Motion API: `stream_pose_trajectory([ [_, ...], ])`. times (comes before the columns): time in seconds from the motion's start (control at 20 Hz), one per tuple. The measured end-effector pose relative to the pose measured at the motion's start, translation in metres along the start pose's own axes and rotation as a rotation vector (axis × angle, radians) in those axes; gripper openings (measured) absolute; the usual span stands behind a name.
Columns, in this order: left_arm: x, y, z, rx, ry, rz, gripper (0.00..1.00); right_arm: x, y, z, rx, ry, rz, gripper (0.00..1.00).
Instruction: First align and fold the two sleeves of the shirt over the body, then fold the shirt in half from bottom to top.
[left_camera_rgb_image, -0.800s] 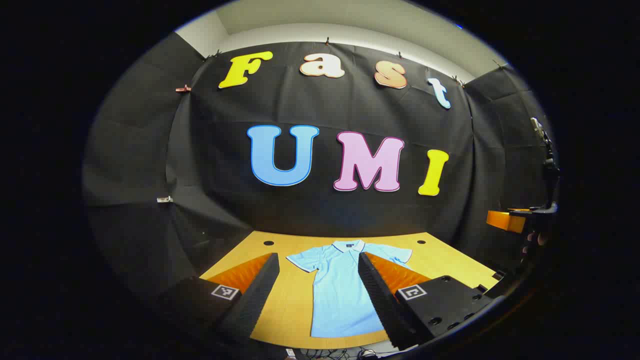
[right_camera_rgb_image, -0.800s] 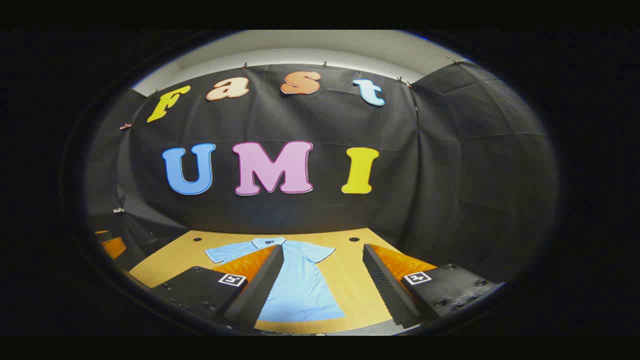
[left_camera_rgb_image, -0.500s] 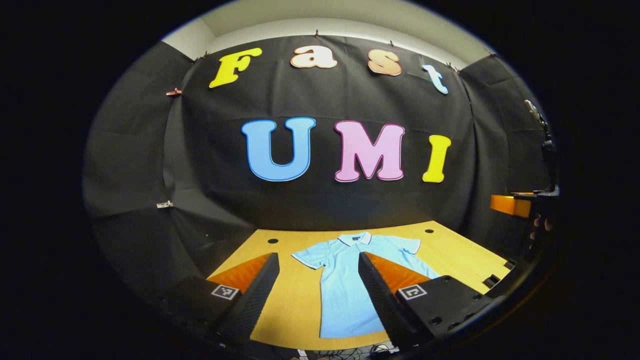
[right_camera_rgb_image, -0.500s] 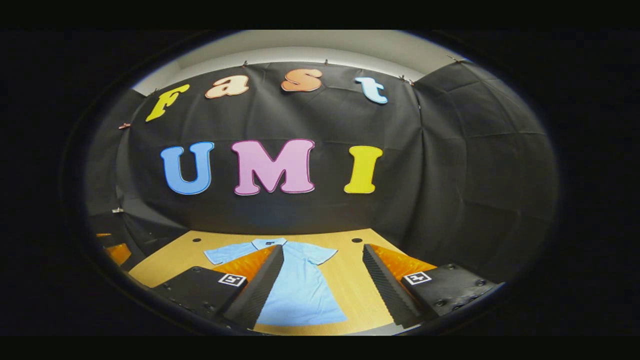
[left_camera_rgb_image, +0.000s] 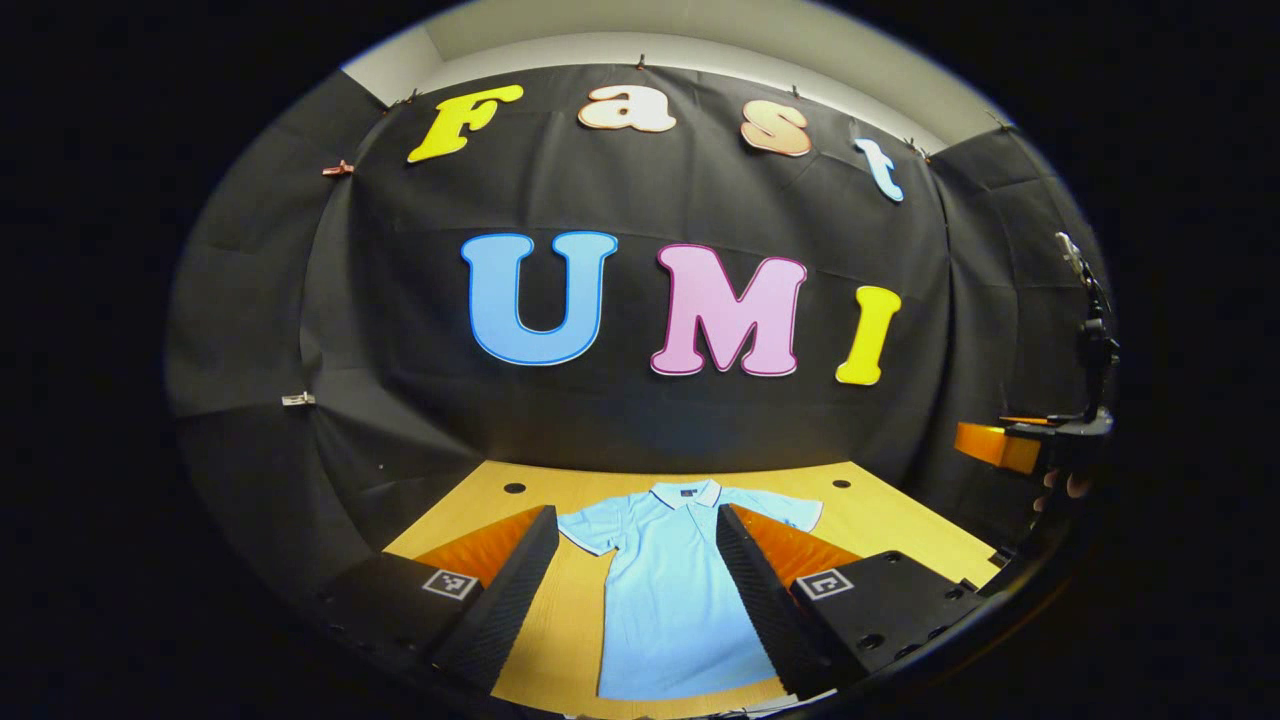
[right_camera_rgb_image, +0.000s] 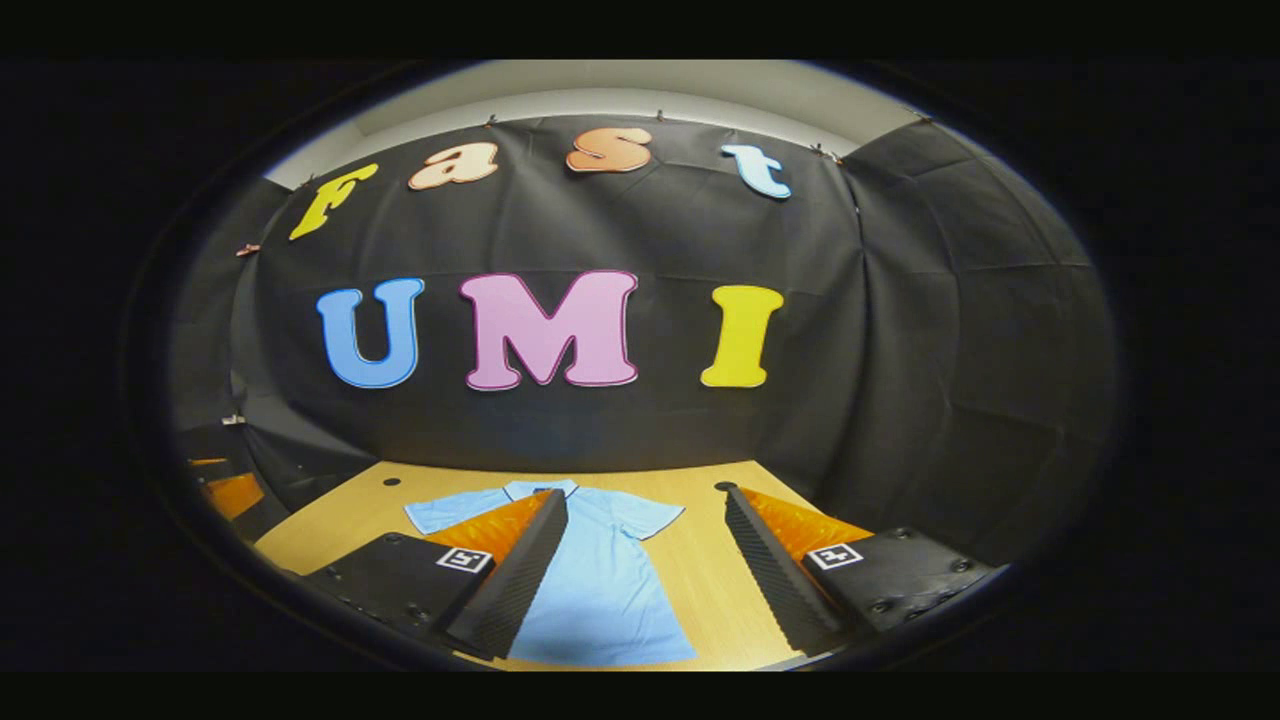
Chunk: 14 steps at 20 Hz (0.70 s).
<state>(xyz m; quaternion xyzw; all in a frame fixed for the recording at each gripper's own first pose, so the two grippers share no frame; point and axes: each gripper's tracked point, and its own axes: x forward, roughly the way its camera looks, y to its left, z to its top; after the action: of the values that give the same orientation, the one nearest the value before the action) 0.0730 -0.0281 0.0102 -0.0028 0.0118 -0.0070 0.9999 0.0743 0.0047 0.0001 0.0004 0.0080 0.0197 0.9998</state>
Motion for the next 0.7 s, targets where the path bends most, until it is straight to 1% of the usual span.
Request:
stream_pose_trajectory([
  [0.15, 0.012, -0.002, 0.003, 0.012, -0.005, 0.0, 1.0, 0.019, 0.0, -0.006, -0.005, 0.019, 0.016, 0.98],
  [0.25, 0.019, -0.004, 0.002, 0.026, 0.0, -0.002, 1.0, 0.044, 0.003, -0.014, -0.005, 0.063, 0.056, 0.98],
  [0.3, 0.024, -0.006, 0.001, 0.031, 0.002, -0.004, 1.0, 0.062, -0.001, -0.017, -0.008, 0.088, 0.067, 0.98],
  [0.45, 0.038, -0.007, -0.003, 0.038, 0.019, 0.018, 0.99, 0.113, -0.012, -0.011, -0.057, 0.087, 0.065, 0.98],
  [0.6, 0.052, -0.009, -0.009, 0.029, 0.043, 0.051, 1.0, 0.164, -0.016, -0.022, -0.071, 0.117, 0.065, 0.98],
  [0.7, 0.064, -0.01, -0.01, 0.025, 0.055, 0.074, 1.0, 0.196, -0.018, -0.036, -0.072, 0.15, 0.06, 0.98],
])
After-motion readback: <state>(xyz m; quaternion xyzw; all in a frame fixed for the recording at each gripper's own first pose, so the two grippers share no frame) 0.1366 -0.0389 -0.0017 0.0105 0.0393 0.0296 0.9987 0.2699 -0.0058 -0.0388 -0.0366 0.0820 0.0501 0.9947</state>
